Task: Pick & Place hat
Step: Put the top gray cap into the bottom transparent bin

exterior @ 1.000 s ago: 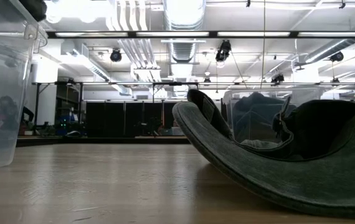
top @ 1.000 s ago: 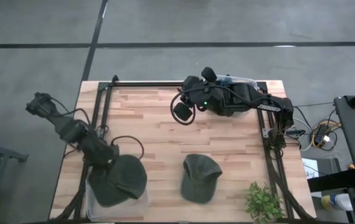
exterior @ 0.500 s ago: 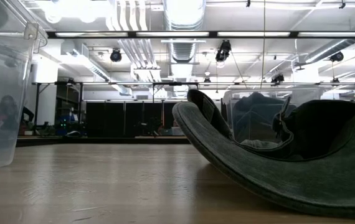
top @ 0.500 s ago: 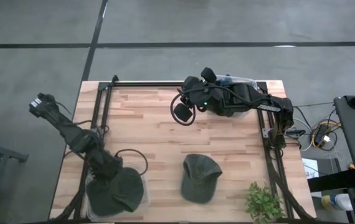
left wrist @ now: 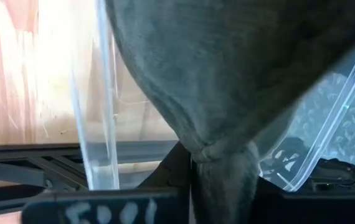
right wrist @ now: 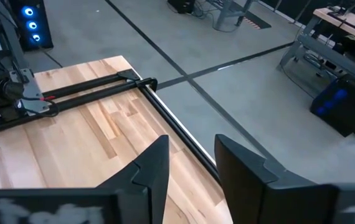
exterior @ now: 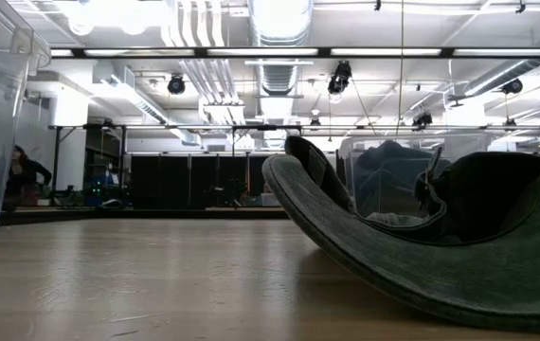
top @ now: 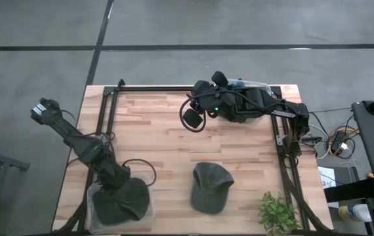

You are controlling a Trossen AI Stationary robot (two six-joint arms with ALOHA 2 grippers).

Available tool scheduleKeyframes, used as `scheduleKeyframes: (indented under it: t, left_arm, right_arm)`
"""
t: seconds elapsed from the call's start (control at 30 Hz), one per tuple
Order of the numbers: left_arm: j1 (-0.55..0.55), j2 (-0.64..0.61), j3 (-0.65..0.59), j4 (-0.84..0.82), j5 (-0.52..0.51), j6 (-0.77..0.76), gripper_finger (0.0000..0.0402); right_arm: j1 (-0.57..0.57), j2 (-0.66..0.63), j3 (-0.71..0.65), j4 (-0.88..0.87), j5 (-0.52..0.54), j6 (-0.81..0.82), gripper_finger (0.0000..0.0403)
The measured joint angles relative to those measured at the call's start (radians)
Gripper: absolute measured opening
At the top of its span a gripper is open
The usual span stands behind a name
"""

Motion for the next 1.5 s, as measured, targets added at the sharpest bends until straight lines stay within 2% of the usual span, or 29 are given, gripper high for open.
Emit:
scheduleKeyframes:
  t: [0.33, 1.5]
  left_arm:
    - [0.000, -0.005, -0.002, 0.000, 0.000, -0.011, 0.0039]
    - [0.000, -0.012, 0.002, 0.052, -0.008, -0.012, 0.0042]
  right_arm:
    - [0.000, 0.000, 0.000, 0.001, 0.000, 0.003, 0.0123]
    - [0.004, 0.000, 0.000, 0.005, -0.024, 0.000, 0.0128]
